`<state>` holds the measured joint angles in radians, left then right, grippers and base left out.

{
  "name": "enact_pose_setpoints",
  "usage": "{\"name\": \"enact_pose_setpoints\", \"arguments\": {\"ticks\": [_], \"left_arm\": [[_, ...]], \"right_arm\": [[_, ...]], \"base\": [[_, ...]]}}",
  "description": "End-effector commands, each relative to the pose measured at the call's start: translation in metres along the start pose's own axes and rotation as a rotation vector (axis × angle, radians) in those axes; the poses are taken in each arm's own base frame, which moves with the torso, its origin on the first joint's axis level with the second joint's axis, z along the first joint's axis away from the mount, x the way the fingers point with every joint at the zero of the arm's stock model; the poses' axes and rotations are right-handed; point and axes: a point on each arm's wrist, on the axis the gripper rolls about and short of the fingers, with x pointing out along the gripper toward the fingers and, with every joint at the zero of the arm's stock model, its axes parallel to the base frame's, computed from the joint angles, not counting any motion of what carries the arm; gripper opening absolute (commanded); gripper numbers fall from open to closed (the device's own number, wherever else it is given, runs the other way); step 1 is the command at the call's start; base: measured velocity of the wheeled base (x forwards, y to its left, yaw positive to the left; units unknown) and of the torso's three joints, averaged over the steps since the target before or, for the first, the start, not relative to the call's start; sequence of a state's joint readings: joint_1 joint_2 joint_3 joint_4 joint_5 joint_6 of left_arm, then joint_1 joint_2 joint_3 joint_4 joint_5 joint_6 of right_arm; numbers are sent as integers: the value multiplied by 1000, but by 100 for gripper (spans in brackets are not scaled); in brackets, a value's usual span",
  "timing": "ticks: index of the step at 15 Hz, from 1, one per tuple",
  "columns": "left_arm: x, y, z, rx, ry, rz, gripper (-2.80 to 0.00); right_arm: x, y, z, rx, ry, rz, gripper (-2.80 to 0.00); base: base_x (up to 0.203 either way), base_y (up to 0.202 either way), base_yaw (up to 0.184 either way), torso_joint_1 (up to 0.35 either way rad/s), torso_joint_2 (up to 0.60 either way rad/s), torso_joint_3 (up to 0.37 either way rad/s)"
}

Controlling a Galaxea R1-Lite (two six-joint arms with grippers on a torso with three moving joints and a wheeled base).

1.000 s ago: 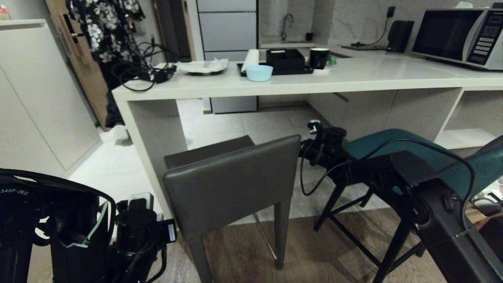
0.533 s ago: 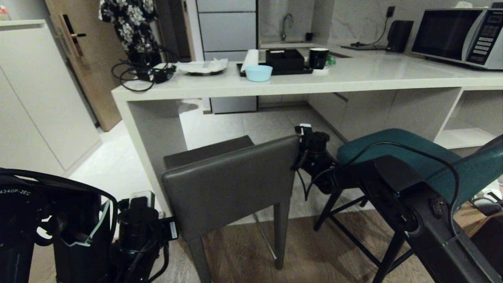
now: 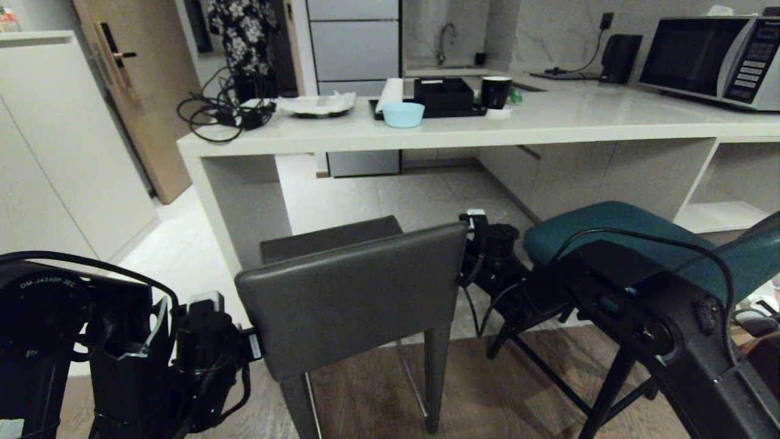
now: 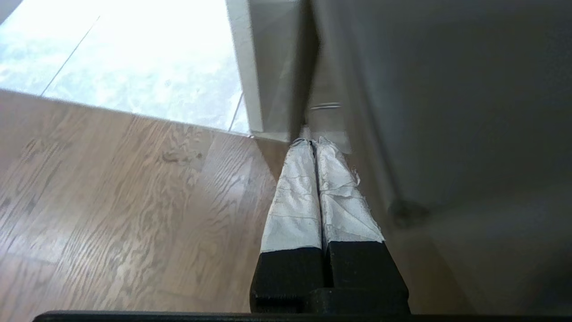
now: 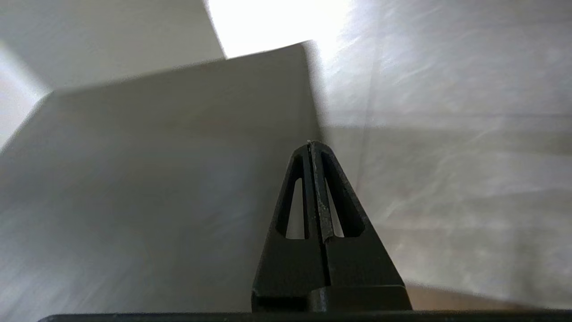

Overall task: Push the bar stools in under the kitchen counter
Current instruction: Push the gray chair back under the dining table

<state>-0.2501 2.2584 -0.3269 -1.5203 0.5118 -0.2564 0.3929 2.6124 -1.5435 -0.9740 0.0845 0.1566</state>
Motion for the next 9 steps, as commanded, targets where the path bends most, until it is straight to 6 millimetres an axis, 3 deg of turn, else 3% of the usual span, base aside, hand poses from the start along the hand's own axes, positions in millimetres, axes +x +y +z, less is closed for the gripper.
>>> {"name": "enact_pose_setpoints", "arguments": {"ticks": [1, 4, 9], "left_arm": [[7, 3, -2, -8, 0, 13, -280], [15, 3, -5, -9, 4, 17, -280], [13, -3, -5, 19, -3, -2, -280]], "right_arm": [[-29, 1, -3, 3, 40, 69, -280], [-53, 5, 0, -2, 15, 152, -280], [-52, -8, 5, -1, -3, 126, -280]], "base": [[0, 0, 0, 0, 0, 0], [0, 0, 0, 0, 0, 0], [0, 0, 0, 0, 0, 0]]}}
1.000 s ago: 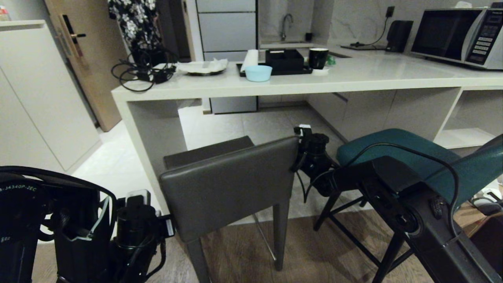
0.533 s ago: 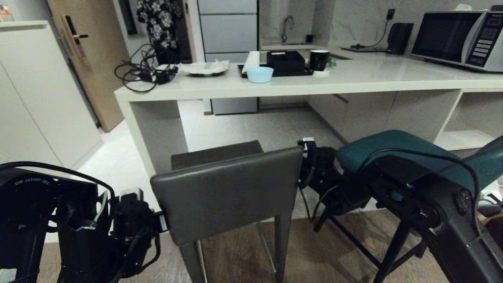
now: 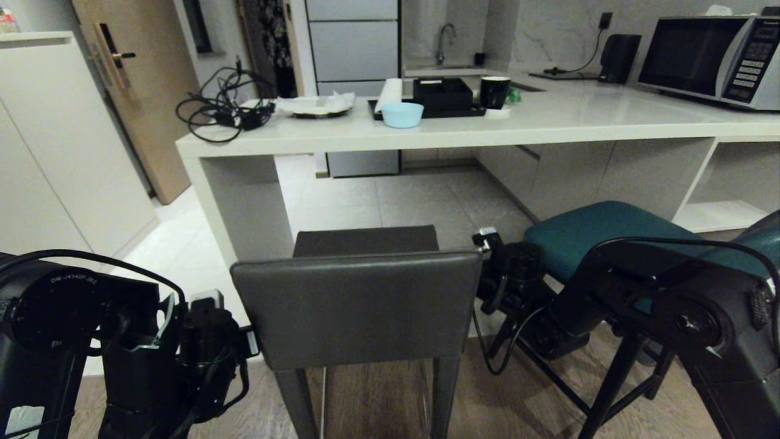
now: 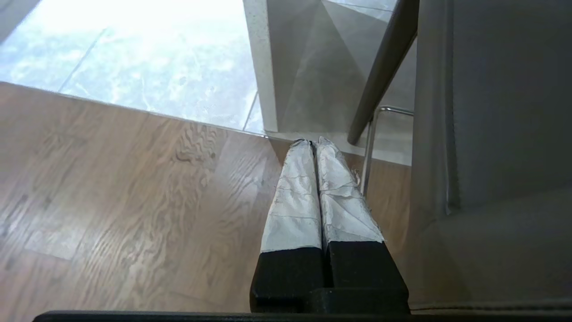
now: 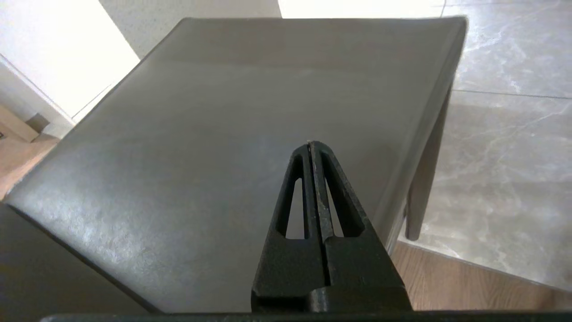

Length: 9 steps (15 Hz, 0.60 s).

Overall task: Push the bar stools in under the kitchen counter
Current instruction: Push the gray chair back under the dining table

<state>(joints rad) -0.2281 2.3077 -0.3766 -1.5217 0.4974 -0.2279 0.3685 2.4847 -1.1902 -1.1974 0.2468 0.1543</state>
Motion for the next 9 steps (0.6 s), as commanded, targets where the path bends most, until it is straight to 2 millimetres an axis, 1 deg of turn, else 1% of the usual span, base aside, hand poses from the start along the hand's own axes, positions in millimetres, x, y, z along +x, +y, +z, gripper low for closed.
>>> {"name": "enact_pose_setpoints", "arguments": {"ticks": [1, 2, 4, 5, 6, 8, 9], "left_arm": [[-6, -5, 0, 3, -5, -20, -280], [-9, -6, 1, 4, -7, -25, -280], [-17, -8, 8, 0, -22, -46, -280], [-21, -9, 11, -4, -31, -56, -280], [-26, -10, 15, -8, -41, -72, -280], [-42, -11, 30, -26, -81, -121, -280], [-56, -11, 43, -45, -117, -166, -280]], "right_arm": [[0, -11, 15, -5, -47, -31, -280], [0, -21, 23, -8, -74, -69, -280], [2, -39, 47, -11, -133, -183, -280], [2, -45, 63, -13, -174, -247, -280], [-3, -50, 82, -14, -210, -296, -280], [-23, -50, 121, -11, -256, -326, -280], [-41, -45, 142, -11, -269, -322, -280]], "base": [[0, 0, 0, 0, 0, 0], [0, 0, 0, 0, 0, 0], [0, 0, 0, 0, 0, 0], [0, 0, 0, 0, 0, 0], [0, 0, 0, 0, 0, 0], [0, 0, 0, 0, 0, 0], [0, 0, 0, 0, 0, 0]]}}
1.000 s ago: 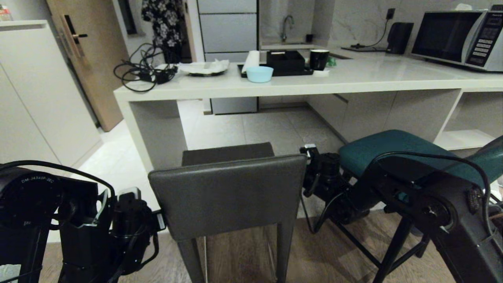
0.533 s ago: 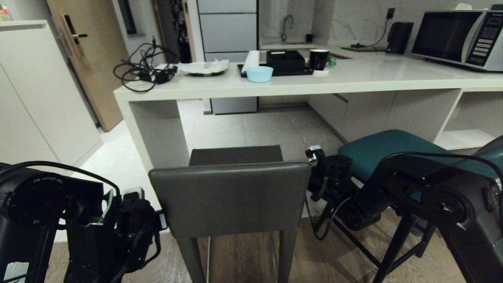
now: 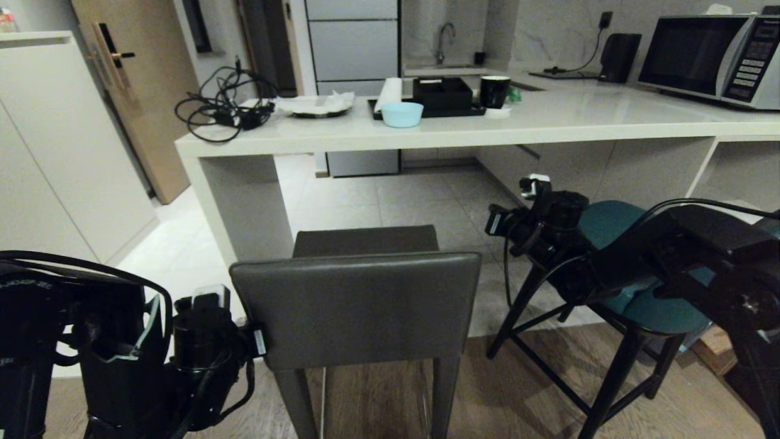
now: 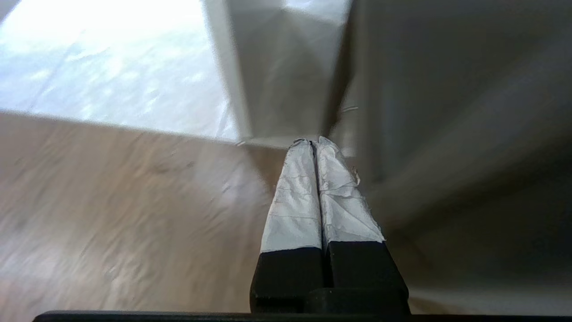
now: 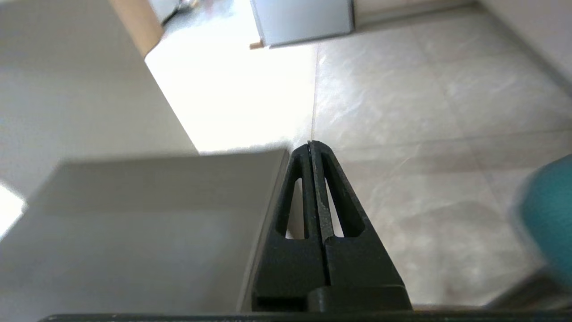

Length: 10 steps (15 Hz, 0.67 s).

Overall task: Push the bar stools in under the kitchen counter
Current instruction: Push the gray chair back under the dining table

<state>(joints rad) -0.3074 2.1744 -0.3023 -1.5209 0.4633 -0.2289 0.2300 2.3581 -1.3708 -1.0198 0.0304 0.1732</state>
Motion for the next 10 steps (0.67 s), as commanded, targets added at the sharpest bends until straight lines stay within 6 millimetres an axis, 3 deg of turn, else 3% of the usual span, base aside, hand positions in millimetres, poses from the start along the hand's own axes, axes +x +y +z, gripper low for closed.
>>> {"name": "enact_pose_setpoints", "arguments": {"ticks": [1, 3, 5, 7, 10], "left_arm": [[-32, -1, 36, -52, -107, -102, -280], [-52, 11, 55, -72, -141, -270, -280], [-58, 28, 68, -66, -158, -447, -280], [-51, 28, 59, -3, -124, -450, -280], [-45, 15, 52, 17, -107, -424, -280]], "right_arm": [[-40, 6, 73, -2, -75, 25, -280], [-96, 19, 102, -8, -3, 82, -280], [-165, 40, 112, -9, 78, 196, -280], [-229, 67, 103, -8, 170, 361, -280], [-305, 94, 77, -29, 421, 598, -280]], "base": [[0, 0, 0, 0, 0, 0], [0, 0, 0, 0, 0, 0], [0, 0, 0, 0, 0, 0], [0, 0, 0, 0, 0, 0], [0, 0, 0, 0, 0, 0]]}}
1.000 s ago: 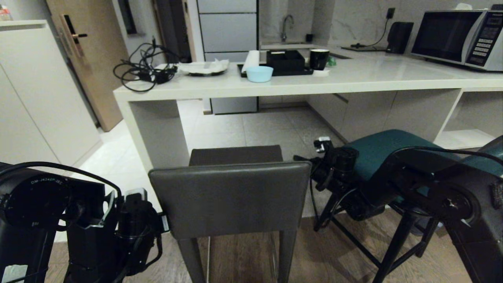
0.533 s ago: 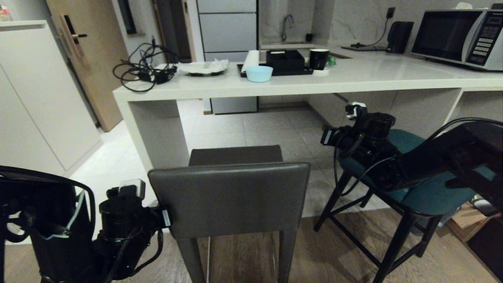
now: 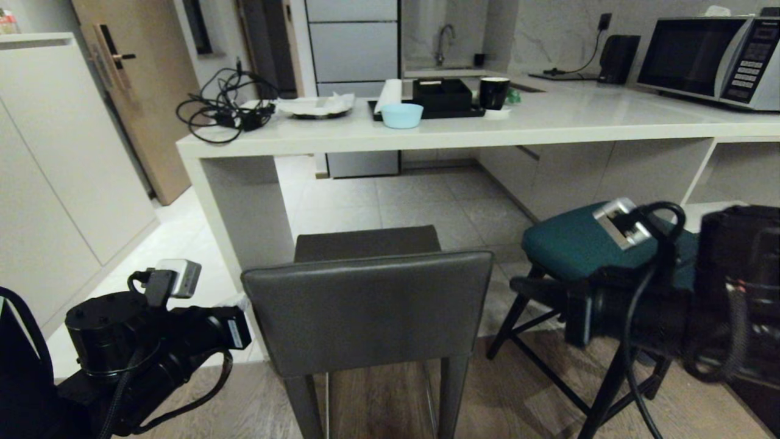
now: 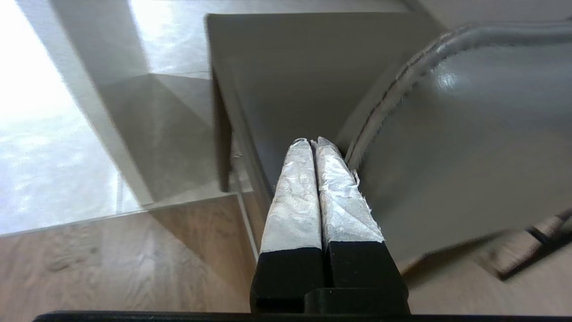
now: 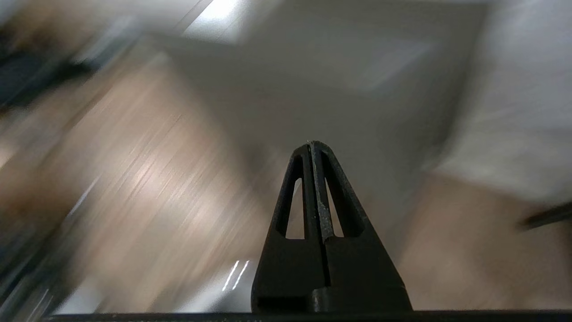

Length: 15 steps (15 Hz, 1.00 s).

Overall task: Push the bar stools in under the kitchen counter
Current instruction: Push the gray chair back under the dining table

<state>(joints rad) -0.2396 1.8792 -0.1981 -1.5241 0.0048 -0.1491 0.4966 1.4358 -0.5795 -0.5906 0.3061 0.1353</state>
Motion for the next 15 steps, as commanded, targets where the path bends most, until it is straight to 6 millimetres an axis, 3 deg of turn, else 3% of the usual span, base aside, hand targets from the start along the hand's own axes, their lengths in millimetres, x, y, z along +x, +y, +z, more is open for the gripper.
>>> {"name": "enact_pose_setpoints", "arguments": {"ticks": [1, 5, 8, 10, 13, 15], "left_arm": [[8, -3, -6, 3, 15, -5, -280], [8, -4, -22, 31, 84, 30, -280], [-17, -3, -40, 39, 202, 45, -280], [-18, 4, -52, 44, 263, 85, -280], [-29, 8, -39, 60, 211, 130, -280], [-40, -11, -37, 45, 201, 45, -280]], "right_arm": [[-51, 38, -31, -17, 143, 158, -280], [-42, 35, -40, 5, 214, 143, -280], [-11, 24, -49, 27, 288, 79, -280], [16, 16, -49, 26, 291, 16, -280], [40, 10, -41, 14, 258, -48, -280], [46, 9, -43, 16, 258, -54, -280]], "base": [[0, 0, 0, 0, 0, 0], [0, 0, 0, 0, 0, 0], [0, 0, 0, 0, 0, 0], [0, 0, 0, 0, 0, 0], [0, 0, 0, 0, 0, 0], [0, 0, 0, 0, 0, 0]]}}
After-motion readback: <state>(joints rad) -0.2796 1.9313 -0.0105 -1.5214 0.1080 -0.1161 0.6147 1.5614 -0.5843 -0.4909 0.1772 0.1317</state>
